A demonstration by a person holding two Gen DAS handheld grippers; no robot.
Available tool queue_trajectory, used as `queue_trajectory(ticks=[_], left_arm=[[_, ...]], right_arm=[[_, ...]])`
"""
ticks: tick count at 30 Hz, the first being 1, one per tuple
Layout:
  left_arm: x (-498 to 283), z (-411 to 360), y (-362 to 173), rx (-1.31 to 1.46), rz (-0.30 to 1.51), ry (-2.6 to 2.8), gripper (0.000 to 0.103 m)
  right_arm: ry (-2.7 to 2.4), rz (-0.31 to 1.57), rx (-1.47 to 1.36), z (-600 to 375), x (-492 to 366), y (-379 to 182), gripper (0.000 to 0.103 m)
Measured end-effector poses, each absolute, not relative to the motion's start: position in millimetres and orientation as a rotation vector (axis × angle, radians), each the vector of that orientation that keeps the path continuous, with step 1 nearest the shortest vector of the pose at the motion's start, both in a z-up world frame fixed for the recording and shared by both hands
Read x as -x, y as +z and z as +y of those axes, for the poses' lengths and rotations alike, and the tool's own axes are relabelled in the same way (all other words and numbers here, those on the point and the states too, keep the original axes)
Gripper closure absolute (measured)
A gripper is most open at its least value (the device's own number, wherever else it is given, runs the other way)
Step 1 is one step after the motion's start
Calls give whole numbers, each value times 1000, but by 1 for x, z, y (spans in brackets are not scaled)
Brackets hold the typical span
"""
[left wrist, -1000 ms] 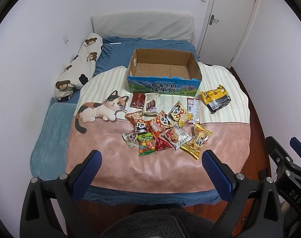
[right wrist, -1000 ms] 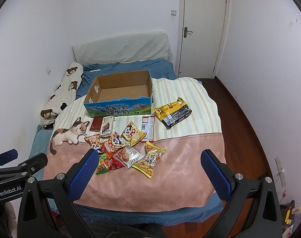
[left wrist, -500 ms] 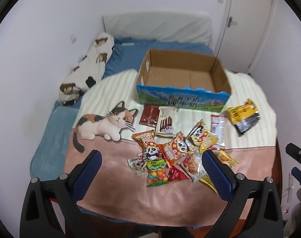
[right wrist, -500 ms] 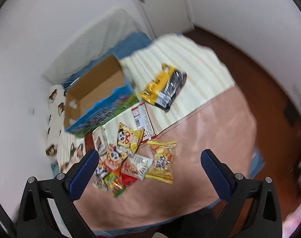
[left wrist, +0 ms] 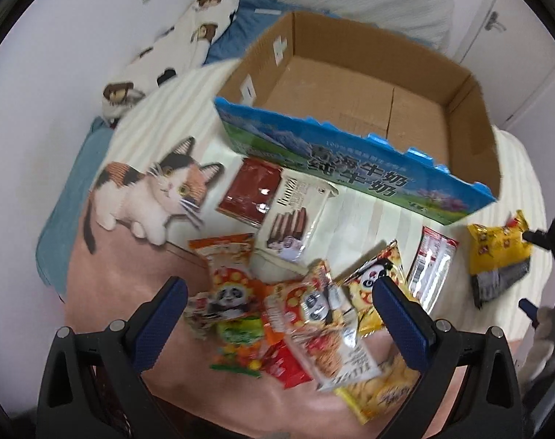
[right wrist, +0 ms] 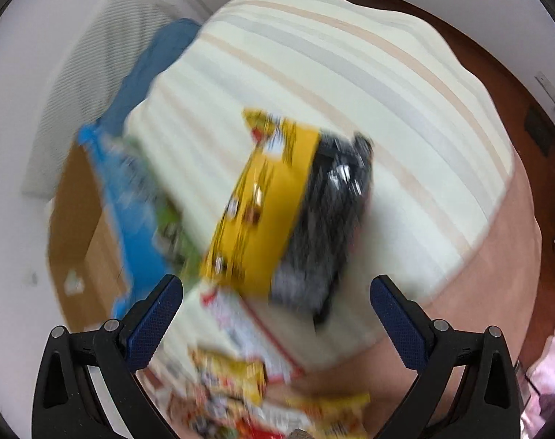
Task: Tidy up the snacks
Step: 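Grasp the yellow-black noodle pack with the right tool while the left tool grasps a yellow panda bag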
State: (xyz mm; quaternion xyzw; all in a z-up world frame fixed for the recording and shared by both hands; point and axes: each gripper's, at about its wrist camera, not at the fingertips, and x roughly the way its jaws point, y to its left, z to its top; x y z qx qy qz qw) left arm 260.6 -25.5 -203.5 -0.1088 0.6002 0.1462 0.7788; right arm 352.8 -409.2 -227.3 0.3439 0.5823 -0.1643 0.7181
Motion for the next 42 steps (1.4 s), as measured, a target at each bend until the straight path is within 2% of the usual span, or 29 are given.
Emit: queue_trajectory(ticks=[5, 10, 14, 18, 22, 29, 35, 40, 42], left_arm=[[-282, -39, -239, 267, 1381, 317, 0], [-294, -52, -261, 262, 1428, 266, 0], [-297, -62, -270, 225, 1461, 225, 0], [-301, -67, -284, 318, 1523, 176, 0], [-308, -73, -303, 450, 1591, 118, 0], [-323, -72, -341, 683, 1686, 95, 0], [-334, -70, -375, 755, 1737, 113, 1], [-338, -63, -387, 778, 1703, 143, 8], [-337, -63, -380, 736, 1665, 149, 28]], right_arm=[[-472, 1353, -664, -417, -411, -260, 0], [-409, 1465, -367, -392, -436, -280, 0], [-269, 1503, -200, -382, -421, -292, 0], [-146, 1584, -94, -379, -388, -313, 1], [-56, 1579, 96, -364, -364, -319, 1], [-32, 1508, 47, -357, -369, -317, 0], [-29, 1500, 60, -344, -367, -307, 0], [-33, 1522, 70, -336, -397, -321, 0], [-39, 1538, 74, -333, -400, -328, 1]])
